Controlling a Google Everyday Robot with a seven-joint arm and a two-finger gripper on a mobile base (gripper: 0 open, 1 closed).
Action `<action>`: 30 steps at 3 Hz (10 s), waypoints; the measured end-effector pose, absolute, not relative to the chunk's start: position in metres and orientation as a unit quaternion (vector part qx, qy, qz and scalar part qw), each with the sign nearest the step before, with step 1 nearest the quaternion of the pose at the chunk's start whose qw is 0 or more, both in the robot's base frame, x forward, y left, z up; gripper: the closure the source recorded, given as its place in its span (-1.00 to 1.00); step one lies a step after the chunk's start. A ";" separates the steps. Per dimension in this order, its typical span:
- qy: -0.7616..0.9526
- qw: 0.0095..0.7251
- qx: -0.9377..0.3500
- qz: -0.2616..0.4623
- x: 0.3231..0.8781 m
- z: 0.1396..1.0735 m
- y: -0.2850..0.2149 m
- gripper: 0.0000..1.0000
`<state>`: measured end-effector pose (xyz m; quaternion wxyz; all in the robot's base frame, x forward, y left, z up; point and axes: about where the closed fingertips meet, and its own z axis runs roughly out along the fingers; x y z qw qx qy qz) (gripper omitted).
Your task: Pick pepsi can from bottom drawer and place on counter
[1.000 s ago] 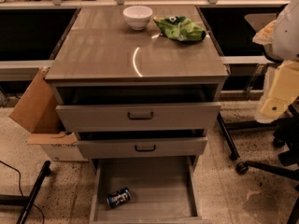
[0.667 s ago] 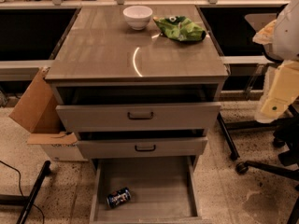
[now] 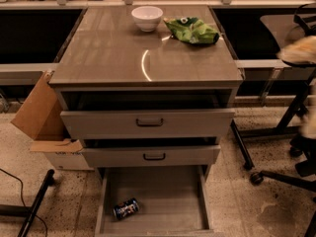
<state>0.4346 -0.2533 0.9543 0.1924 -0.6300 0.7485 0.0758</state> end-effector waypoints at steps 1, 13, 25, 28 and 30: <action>0.765 0.241 -0.586 0.117 0.407 0.942 -0.371 -1.00; 0.694 0.169 -0.679 0.172 0.382 0.655 -0.076 -1.00; 0.619 0.182 -0.737 0.203 0.495 0.326 0.084 -1.00; 0.597 0.203 -0.749 0.206 0.498 0.251 0.135 -1.00; 0.566 0.224 -0.766 0.208 0.500 0.204 0.162 -1.00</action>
Offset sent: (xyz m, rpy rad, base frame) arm -0.0260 -0.0993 -0.0099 0.1148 0.0052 -0.0731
